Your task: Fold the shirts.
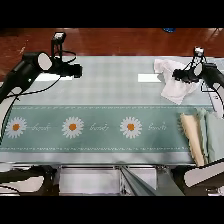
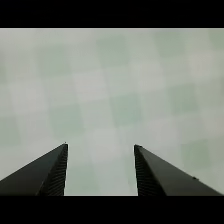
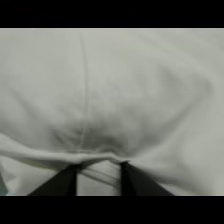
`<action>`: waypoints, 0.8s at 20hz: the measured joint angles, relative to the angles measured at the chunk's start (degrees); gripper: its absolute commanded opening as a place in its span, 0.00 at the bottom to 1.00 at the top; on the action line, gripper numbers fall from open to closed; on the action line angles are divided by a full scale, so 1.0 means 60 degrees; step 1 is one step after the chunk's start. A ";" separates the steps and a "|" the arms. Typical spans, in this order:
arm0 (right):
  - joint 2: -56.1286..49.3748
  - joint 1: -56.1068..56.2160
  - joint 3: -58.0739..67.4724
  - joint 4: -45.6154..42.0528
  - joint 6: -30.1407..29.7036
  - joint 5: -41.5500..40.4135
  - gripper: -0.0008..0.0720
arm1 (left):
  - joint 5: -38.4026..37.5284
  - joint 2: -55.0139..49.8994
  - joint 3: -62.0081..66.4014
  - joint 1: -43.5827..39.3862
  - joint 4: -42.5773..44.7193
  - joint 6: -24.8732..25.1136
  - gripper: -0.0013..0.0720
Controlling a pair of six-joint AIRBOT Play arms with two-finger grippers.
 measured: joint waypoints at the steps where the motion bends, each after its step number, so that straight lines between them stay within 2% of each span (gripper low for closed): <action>1: -0.0058 0.0007 0.0029 0.0168 -0.0149 0.0229 0.04 | -0.0335 0.0051 0.0000 0.0124 0.0138 -0.0047 0.71; 5: 0.0153 0.0036 0.0259 0.1158 -0.1206 0.1679 0.04 | -0.2317 0.0390 -0.0197 0.0845 0.0215 -0.0328 0.71; 7: 0.0754 0.0047 0.0572 0.1876 -0.1778 0.2353 0.04 | -0.2896 0.0914 -0.0834 0.1137 -0.0117 -0.0321 0.71; 10: 0.2160 0.0055 0.1370 0.2827 -0.2484 0.2357 0.04 | -0.2885 0.2364 -0.2579 0.1341 -0.1086 -0.0117 0.71; 13: 0.3665 0.0055 0.2342 0.3373 -0.2987 0.2441 0.04 | -0.2699 0.4033 -0.4280 0.1355 -0.1960 0.0630 0.71; 16: 0.4860 0.0055 0.3410 0.3963 -0.3428 0.2699 0.04 | -0.3195 0.5308 -0.5322 0.1246 -0.2397 0.1308 0.71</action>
